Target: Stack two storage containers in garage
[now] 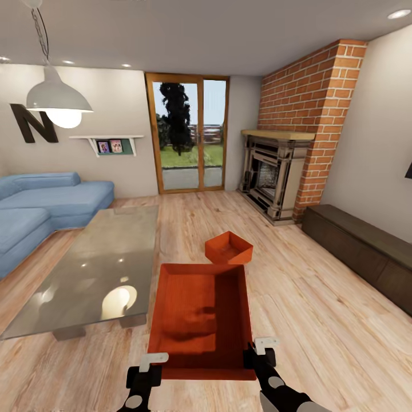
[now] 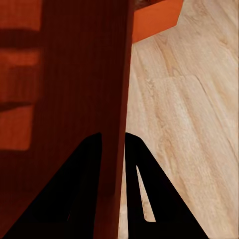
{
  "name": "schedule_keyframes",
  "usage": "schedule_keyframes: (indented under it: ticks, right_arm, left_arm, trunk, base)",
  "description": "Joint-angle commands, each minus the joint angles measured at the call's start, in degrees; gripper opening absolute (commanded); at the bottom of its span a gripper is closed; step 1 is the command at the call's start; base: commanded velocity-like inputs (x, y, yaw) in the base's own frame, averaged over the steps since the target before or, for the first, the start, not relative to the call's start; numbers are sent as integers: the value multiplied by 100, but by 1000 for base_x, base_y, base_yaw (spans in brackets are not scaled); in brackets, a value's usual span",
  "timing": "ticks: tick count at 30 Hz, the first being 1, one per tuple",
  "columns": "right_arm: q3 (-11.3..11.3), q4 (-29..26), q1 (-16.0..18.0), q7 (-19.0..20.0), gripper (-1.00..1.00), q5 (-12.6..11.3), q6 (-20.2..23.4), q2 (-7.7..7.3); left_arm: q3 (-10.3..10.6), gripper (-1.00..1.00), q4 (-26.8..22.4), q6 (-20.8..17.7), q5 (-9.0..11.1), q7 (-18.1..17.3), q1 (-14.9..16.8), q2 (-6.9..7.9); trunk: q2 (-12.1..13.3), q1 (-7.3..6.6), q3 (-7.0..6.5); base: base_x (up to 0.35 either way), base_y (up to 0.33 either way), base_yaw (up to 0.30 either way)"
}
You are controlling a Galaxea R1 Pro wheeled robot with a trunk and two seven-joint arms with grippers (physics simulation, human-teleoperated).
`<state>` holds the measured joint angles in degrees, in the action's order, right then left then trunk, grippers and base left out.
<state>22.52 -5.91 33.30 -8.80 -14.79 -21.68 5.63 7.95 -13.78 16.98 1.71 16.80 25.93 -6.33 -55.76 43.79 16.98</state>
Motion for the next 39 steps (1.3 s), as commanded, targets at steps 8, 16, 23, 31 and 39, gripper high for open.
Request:
schedule_keyframes:
  ticks: [8,16,23,31,39]
  right_arm:
    - [-222,11,1,-254,-100,-142,-46,-25]
    - [-222,11,1,-263,-100,-160,-46,-18]
    - [-222,11,1,-303,-100,-164,-46,-18]
    - [-222,11,1,-306,-100,-157,-46,-18]
    - [-222,11,1,-306,-100,-151,-47,-19]
  left_arm:
    - [-95,-100,-204,33,23,59,8,0]
    - [-94,-100,-204,33,23,60,8,0]
    - [-92,-100,-204,33,23,60,8,0]
    - [-92,-100,-204,36,23,60,8,0]
    - [-92,-100,-204,42,23,60,8,0]
  trunk:
    - [-5,0,8]
    - [-5,0,-20]
    - [-5,0,-71]
    - [-5,0,-133]
    - [-5,0,-194]
  base:
    - [0,0,264]
    - [0,0,260]
    - [0,0,211]
    - [0,0,203]
    - [0,0,201]
